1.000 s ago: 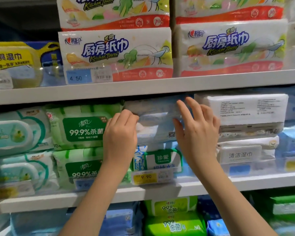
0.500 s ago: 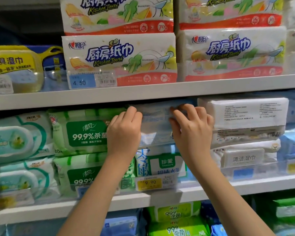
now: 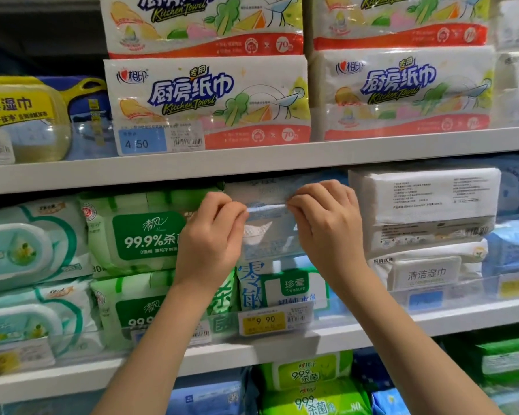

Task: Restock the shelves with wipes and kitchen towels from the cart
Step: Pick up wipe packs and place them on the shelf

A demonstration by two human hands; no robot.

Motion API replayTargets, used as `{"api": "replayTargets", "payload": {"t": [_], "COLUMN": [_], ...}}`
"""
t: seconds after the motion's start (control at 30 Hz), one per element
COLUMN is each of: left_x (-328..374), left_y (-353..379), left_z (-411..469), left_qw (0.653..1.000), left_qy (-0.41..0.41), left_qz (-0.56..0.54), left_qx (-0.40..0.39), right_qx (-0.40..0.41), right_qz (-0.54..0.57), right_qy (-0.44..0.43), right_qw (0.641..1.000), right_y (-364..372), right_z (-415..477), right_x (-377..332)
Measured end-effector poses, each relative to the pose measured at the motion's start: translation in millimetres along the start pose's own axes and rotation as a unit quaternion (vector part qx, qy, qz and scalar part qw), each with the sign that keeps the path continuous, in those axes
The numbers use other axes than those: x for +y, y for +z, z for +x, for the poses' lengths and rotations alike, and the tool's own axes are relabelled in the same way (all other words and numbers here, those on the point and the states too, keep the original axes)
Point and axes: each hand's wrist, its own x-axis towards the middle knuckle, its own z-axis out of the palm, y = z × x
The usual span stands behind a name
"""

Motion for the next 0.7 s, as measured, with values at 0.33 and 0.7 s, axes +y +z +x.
{"api": "replayTargets", "payload": {"t": [0.33,0.7], "left_x": [6,27], "left_y": [-20,-40], "left_z": [8,8], "left_qw": [0.98,0.919], "left_qy": [-0.145,-0.32], "left_qz": [-0.131,-0.179], "left_qx": [-0.048,-0.143], "right_qx": [0.044,-0.03], "right_qz": [0.026,0.08], "right_qy": [-0.014,0.292], "right_qw": [0.999,0.953], "right_y": [-17,-57], "right_z": [-20,-24], "right_x": [-7,-14]}}
